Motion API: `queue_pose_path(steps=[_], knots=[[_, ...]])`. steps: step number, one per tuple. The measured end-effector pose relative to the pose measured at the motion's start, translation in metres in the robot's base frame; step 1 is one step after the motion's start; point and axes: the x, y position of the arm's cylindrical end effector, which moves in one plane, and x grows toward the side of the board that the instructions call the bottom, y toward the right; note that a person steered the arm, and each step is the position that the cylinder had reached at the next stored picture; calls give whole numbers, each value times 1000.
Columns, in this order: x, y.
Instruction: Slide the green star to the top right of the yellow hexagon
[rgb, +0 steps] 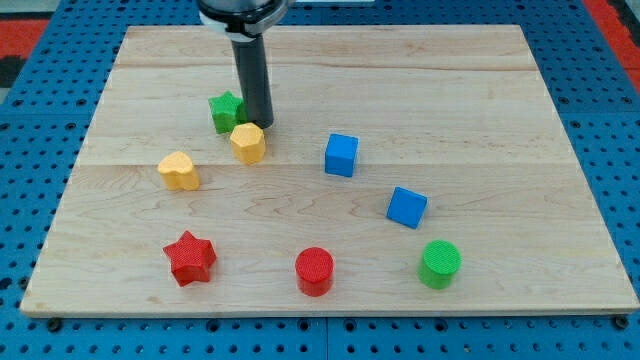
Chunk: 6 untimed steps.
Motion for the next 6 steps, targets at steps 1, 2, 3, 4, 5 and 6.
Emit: queue_pose_path(steps=[1, 2, 3, 4, 5, 6], knots=[[-54, 8], [-87, -38], [-68, -108], [-16, -114], [6, -101], [1, -69]])
